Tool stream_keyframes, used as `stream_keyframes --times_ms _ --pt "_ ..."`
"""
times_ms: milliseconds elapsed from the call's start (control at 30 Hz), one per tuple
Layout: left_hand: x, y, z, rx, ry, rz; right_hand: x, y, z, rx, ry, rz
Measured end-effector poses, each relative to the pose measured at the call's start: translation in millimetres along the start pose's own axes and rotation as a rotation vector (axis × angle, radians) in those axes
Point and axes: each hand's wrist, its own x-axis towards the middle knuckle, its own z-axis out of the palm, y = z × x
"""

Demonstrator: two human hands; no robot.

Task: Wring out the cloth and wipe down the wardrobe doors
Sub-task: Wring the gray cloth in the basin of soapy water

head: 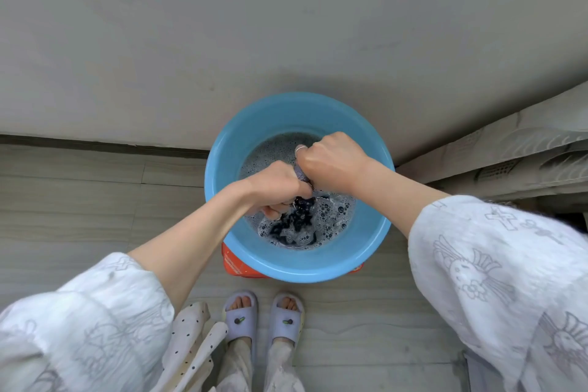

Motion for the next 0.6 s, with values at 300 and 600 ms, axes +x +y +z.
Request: stream_keyframes --times_ms 300,600 --pt "-19.9 -4.2 -9.8 0.075 0.088 0.036 -10.0 -15.2 16.1 0.414 -0.015 0.360" --pt "-79.5 47.9 25.0 -0.135 0.237 0.102 -82.9 -25.5 -23.4 1.133 0.104 0.792"
